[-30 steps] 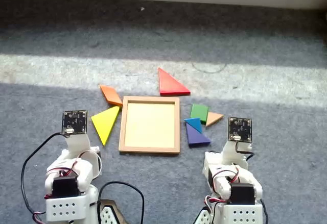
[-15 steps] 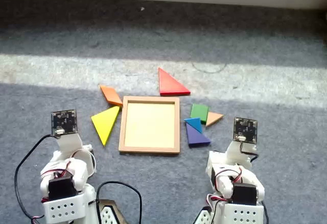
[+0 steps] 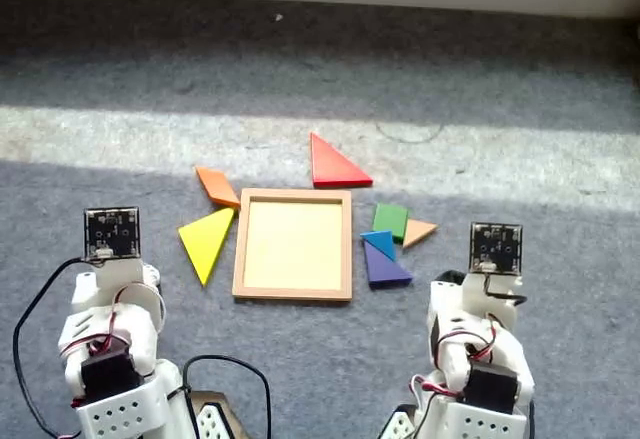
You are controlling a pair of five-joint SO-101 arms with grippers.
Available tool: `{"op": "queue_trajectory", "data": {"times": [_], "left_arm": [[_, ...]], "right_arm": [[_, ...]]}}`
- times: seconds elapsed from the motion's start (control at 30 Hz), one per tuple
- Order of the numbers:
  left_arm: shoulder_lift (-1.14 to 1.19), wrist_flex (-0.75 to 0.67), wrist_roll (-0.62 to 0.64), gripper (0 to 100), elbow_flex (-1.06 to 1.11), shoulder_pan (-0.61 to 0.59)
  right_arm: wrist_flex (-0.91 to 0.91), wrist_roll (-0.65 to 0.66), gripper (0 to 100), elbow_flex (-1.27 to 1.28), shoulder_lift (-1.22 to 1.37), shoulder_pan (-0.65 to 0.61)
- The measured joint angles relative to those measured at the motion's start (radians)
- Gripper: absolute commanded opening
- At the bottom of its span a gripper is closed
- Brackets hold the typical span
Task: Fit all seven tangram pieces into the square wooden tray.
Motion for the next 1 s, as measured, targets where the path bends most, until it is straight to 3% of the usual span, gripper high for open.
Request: {"op": "queue_trajectory", "data": {"times": [0.47, 0.73, 0.93, 1.0], "left_arm": [[0.000, -0.032, -0.046, 5, -0.020, 0.081], [0.000, 0.048, -0.061, 5, -0.149, 0.089], [0.000, 0.048, -0.284, 5, -0.173, 0.104], [0.000, 0.048, -0.305, 5, -0.207, 0.117]], "right_arm": [[0.003, -0.025, 2.4, 0.049, 0.000, -0.057], [0.003, -0.025, 2.4, 0.049, -0.002, -0.057], [0.003, -0.025, 2.4, 0.049, -0.002, -0.052], [0.003, -0.025, 2.4, 0.049, -0.002, -0.032]]}}
